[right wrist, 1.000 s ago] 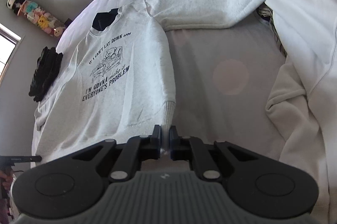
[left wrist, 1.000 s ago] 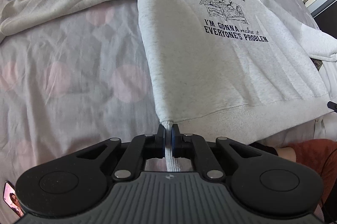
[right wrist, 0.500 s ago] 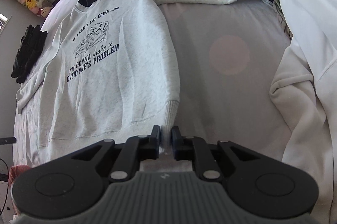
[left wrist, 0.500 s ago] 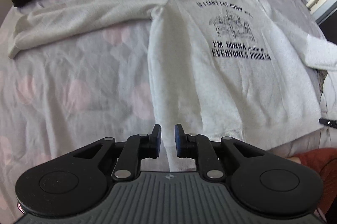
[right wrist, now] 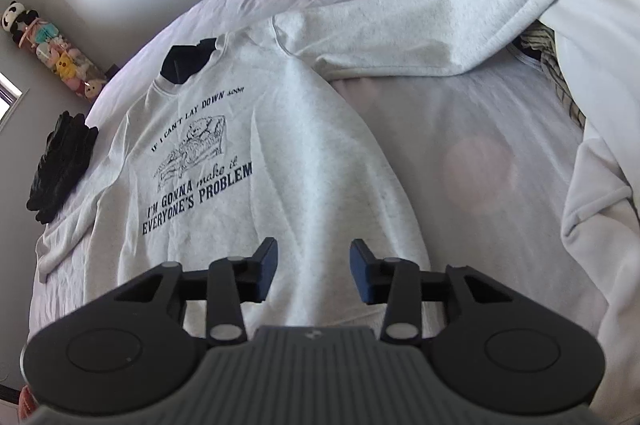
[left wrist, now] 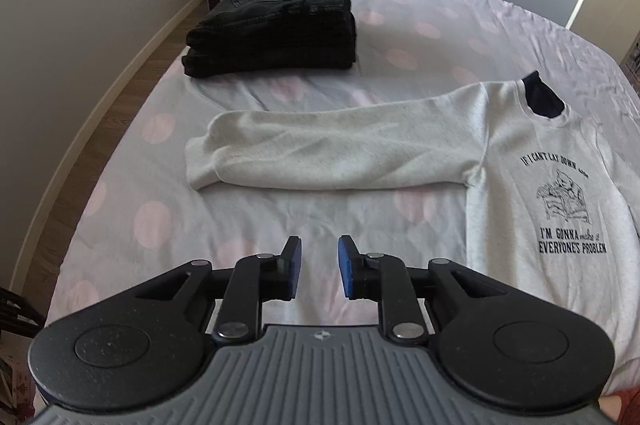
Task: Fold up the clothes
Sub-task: 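Move the left gripper to the sleeve cuff and close on it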
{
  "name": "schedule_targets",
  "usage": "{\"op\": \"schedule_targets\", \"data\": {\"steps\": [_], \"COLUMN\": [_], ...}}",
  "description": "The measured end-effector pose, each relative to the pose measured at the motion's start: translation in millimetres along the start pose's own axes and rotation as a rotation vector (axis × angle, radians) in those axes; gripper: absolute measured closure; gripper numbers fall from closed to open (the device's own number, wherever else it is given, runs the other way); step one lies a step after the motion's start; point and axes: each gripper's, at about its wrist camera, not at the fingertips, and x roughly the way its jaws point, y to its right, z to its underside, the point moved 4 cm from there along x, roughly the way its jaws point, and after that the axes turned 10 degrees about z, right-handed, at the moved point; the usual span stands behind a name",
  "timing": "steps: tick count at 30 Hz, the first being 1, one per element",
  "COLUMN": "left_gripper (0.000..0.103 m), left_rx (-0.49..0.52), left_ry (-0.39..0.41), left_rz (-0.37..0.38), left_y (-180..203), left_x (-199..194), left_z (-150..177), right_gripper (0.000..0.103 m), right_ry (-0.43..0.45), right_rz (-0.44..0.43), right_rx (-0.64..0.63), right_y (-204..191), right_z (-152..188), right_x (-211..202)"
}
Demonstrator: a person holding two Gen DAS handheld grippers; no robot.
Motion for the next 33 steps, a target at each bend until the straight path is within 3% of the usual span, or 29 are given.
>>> {"op": "schedule_targets", "data": {"steps": [5,10,11,12,13,15,18,19,24,29,33], "left_gripper": [0.078,0.076,0.065,0.043,0.038,0.037,0.037,0.037,0.037,0.043,0.043], "left_rx": [0.067,0.104,0.119,0.107,0.094,0.067,0.008,-0.016,-0.161,-0.332,-0.396], "left_ry": [0.076,0.16,0.185,0.207,0.228,0.271,0.256,0.261,0.265,0.236,0.214], "left_rz": [-0.104,-0.143,-0.152,-0.161,-0.17,-0.188,-0.238,-0.209,-0.077,-0.035,0.006], "left_y": [-37.4,-72.6,-78.5,-87.2,-96.0,-113.7,-141.9,-149.3,-183.1,-217.5,-231.0], "left_x": [23.4,48.8,52.6,55.8,59.0,65.3,83.8,90.9,131.8,177.6,198.8], "left_z": [-5.2,-10.8,-12.4,-16.5,-20.6,-28.9,-42.0,-44.9,-52.8,-38.8,-23.5], "right_gripper": [0.049,0.048,0.048,0.048,0.048,0.046,0.037,0.032,0.028,0.028,0.028], "right_ry": [0.112,0.181,0.205,0.225,0.245,0.291,0.305,0.303,0.284,0.246,0.236], "right_rz": [0.102,0.198,0.215,0.225,0.228,0.233,0.251,0.256,0.225,0.209,0.187], "right_rx": [-0.033,-0.068,-0.073,-0.084,-0.095,-0.104,-0.137,-0.152,-0.191,-0.214,-0.241], "right_y": [-24.8,-42.6,-45.6,-49.5,-53.2,-59.0,-71.3,-75.7,-99.1,-125.7,-149.6], "right_z": [7.7,15.7,17.2,18.9,20.4,22.6,23.1,23.1,24.0,21.8,19.7], "right_x": [17.4,37.0,39.5,41.8,43.6,45.0,47.5,48.4,52.2,61.3,67.3]}}
